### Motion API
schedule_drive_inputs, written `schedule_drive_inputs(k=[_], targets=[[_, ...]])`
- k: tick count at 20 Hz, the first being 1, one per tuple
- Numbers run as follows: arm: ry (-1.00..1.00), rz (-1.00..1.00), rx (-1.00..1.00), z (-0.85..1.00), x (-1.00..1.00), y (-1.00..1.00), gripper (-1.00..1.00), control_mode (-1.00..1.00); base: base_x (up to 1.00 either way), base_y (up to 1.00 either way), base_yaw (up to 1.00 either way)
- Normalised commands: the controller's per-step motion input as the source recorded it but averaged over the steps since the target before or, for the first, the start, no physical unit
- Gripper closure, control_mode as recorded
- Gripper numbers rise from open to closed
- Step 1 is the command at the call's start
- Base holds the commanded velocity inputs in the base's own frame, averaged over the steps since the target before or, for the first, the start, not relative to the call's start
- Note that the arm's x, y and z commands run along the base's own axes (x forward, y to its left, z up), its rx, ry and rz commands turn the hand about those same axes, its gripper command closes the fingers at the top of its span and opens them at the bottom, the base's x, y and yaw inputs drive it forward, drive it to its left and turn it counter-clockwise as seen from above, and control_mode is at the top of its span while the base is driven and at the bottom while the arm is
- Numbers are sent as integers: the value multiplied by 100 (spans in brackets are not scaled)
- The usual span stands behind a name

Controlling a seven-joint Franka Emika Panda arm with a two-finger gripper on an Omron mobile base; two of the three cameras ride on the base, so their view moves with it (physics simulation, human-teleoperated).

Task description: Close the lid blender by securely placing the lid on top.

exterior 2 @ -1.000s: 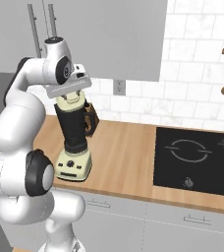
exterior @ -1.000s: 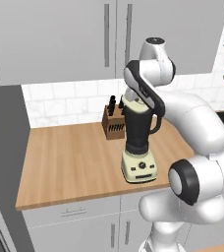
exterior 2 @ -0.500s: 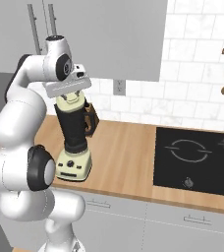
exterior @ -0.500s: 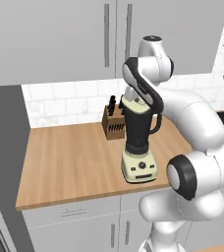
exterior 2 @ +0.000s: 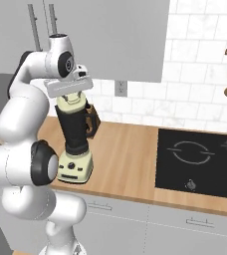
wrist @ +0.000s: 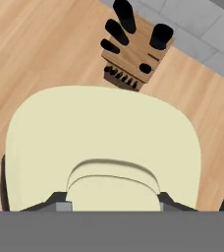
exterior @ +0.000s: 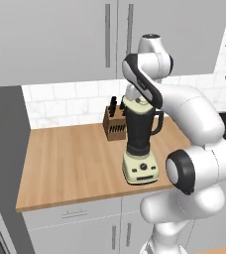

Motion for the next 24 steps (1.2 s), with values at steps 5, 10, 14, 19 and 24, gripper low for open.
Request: schedule_drive_inputs(k=[5, 10, 14, 19, 24], targets=[[5, 0, 0, 12, 0, 1, 100, -100, 0, 0, 0], [18, 0, -1, 0, 0, 0, 100, -100, 0, 0, 0], [23, 0, 0, 0, 0, 0, 100, -100, 0, 0, 0], [6, 10, 0, -12, 0, 0, 100, -100, 0, 0, 0], [0, 25, 0, -36, -9, 2, 100, -100, 0, 0, 0]])
